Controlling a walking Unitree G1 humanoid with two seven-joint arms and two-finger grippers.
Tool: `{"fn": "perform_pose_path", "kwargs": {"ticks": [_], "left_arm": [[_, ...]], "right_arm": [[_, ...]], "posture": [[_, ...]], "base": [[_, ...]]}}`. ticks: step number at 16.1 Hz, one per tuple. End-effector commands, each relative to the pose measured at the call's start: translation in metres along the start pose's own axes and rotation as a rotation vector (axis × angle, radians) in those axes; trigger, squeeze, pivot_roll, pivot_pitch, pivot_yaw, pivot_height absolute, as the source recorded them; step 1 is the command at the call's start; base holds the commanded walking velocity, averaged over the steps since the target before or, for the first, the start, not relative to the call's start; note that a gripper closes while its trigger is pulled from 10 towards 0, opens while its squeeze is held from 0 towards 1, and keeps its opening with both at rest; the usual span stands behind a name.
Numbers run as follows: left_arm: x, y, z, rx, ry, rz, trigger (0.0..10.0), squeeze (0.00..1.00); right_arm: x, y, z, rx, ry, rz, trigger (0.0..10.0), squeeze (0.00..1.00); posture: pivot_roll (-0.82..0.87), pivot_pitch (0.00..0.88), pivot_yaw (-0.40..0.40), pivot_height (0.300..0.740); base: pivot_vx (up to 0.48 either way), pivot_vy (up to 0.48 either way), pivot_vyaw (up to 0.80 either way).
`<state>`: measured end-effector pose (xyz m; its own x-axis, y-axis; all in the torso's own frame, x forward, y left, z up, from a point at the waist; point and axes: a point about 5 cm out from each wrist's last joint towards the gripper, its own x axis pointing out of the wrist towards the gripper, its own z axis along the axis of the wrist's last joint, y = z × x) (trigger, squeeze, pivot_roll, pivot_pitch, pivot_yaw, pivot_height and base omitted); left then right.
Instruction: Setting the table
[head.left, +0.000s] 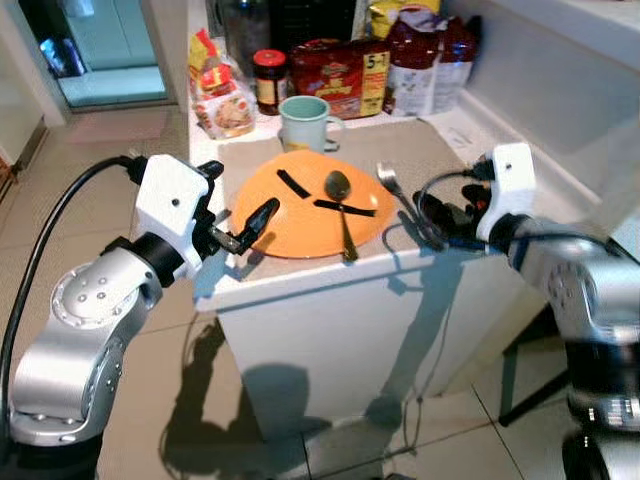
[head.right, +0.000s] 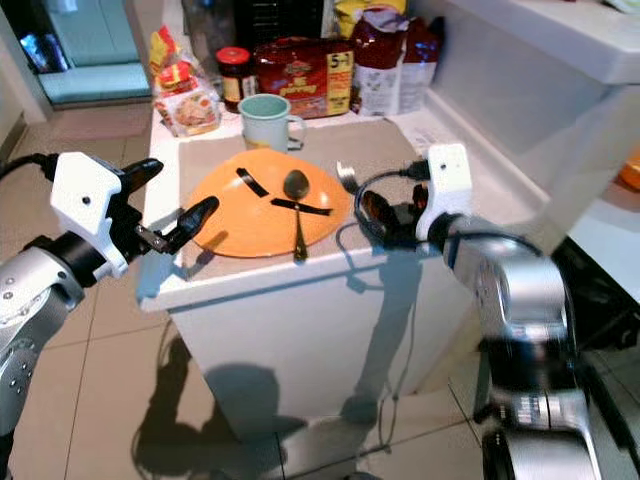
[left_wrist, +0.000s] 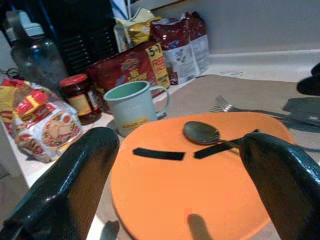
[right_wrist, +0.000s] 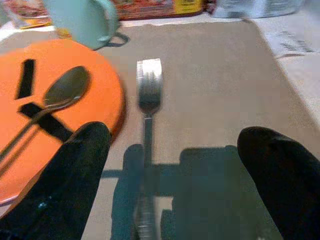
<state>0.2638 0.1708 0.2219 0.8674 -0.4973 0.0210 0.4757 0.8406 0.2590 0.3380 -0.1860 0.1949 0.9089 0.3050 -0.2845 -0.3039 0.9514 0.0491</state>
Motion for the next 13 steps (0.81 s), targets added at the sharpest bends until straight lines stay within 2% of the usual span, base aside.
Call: {"fn": "perform_pose_path", "kwargs": {"ticks": [1,4,6,7,8,10,13], "left_arm": [[-0.001,0.0,0.003,0.001,0.003,-0.019,10.0,0.0],[-0.001,0.009,-0.003,0.052,0.054,0.038,10.0,0.0],[0.0,0.018,-0.007,0.083,0.09,0.111,10.0,0.0],[0.001,0.025,-0.01,0.117,0.117,0.161,10.0,0.0],[0.0,0.029,-0.011,0.136,0.135,0.188,10.0,0.0],[-0.002,0.03,-0.009,0.143,0.135,0.192,10.0,0.0],[-0.01,0.029,-0.007,0.159,0.137,0.169,10.0,0.0]], "right_arm": [[0.003,-0.001,0.007,0.01,0.001,-0.004,10.0,0.0],[0.016,0.017,0.024,0.097,-0.032,0.099,10.0,0.0],[0.025,0.031,0.033,0.109,-0.046,0.15,10.0,0.0],[0.033,0.044,0.038,0.092,-0.046,0.185,10.0,0.0],[0.042,0.058,0.04,0.024,-0.014,0.194,10.0,0.0],[0.051,0.074,0.044,-0.048,0.037,0.203,10.0,0.0],[0.057,0.088,0.045,-0.031,0.115,0.21,10.0,0.0]], "posture": [[0.07,0.015,-0.001,0.74],[0.07,0.005,0.004,0.74],[0.07,0.0,0.005,0.74],[0.07,0.0,0.006,0.74],[0.08,0.0,0.0,0.74],[0.09,0.001,-0.012,0.74],[0.1,0.013,-0.023,0.74]], "base": [[0.0,0.0,0.0],[0.0,0.0,0.0],[0.0,0.0,0.0],[0.0,0.0,0.0],[0.0,0.0,0.0],[0.0,0.0,0.0],[0.0,0.0,0.0]]}}
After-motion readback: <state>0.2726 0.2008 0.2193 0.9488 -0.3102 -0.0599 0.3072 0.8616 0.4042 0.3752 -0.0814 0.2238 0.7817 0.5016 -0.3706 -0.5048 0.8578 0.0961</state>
